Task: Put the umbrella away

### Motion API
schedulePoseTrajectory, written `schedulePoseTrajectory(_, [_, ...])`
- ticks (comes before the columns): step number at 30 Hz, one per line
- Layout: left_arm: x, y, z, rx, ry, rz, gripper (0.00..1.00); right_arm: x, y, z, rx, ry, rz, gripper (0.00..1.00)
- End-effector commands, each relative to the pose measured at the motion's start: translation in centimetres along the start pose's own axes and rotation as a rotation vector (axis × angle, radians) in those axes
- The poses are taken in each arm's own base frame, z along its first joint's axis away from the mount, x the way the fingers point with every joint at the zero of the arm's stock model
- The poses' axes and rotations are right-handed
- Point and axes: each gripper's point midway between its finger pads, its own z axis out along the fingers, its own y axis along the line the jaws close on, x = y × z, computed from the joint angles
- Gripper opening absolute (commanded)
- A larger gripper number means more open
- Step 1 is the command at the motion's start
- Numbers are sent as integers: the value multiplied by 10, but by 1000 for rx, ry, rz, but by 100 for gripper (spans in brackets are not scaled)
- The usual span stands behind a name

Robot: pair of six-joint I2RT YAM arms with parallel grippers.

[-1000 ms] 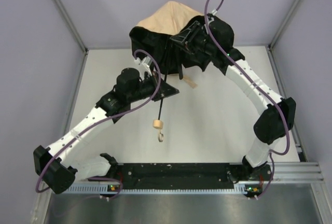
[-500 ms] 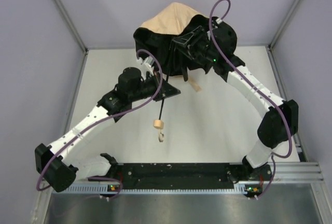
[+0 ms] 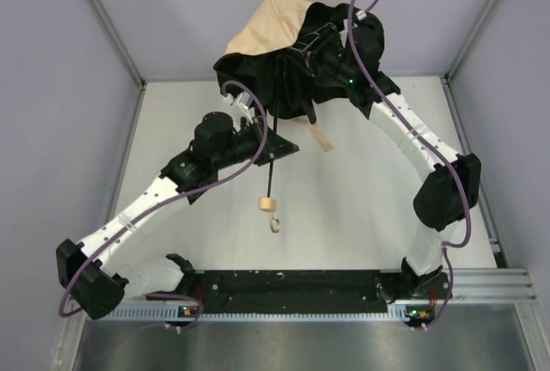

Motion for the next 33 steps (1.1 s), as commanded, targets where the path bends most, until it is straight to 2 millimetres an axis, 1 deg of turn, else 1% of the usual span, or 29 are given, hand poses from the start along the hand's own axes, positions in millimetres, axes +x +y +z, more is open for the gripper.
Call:
schedulePoseTrajectory(1, [-15,-60,-20,199,-56,142,0,-5,26,9,-79,18,-33,32])
schedulePoseTrajectory(3, [-17,-63,-21,204,-60,149,0,0,30,3,-75,26,-72,31])
schedulePoseTrajectory(4, [-17,-65,-21,207,-61,151,0,1,26,2,-65,21,-75,32])
schedulePoseTrajectory(6, [-18,-66,-20,207,-58,157,0,5,27,-1,-84,30,-65,36])
schedulePoseTrajectory(9, [-17,-69,-20,219,-51,159,0,17,27,-4,-90,66,-72,36])
schedulePoseTrajectory(11, [-19,-70,-20,222,-55,161,0,24,23,-9,-88,73,-79,36])
schedulePoseTrajectory(12, [-18,-70,-19,221,-51,160,0,25,17,-11,-82,70,-69,36])
schedulePoseTrajectory(14, [-19,-73,-19,234,-52,156,0,25,13,-17,-89,48,-50,37])
schedulePoseTrajectory(16, [-20,-76,-19,246,-51,148,0,22,9,-18,-87,39,-45,39])
schedulePoseTrajectory(18, [-17,-74,-18,243,-41,141,0,25,12,-12,-108,73,-42,39])
schedulePoseTrajectory(20, [-14,-72,-18,249,-32,139,0,27,21,-10,-124,88,-52,40])
schedulePoseTrajectory(22, [-11,-70,-17,244,-20,130,0,23,26,-11,-120,69,-72,42])
schedulePoseTrajectory(25, [-9,-68,-19,242,-16,125,0,16,23,-4,-128,62,-45,43])
schedulePoseTrajectory(28, [-6,-64,-20,232,-8,130,0,12,31,5,-145,58,-57,38])
schedulePoseTrajectory(32, [-5,-62,-21,218,-3,135,0,9,40,19,-167,72,-63,16])
schedulePoseTrajectory(33, [-5,-62,-21,214,-1,135,0,9,44,19,-173,80,-69,9])
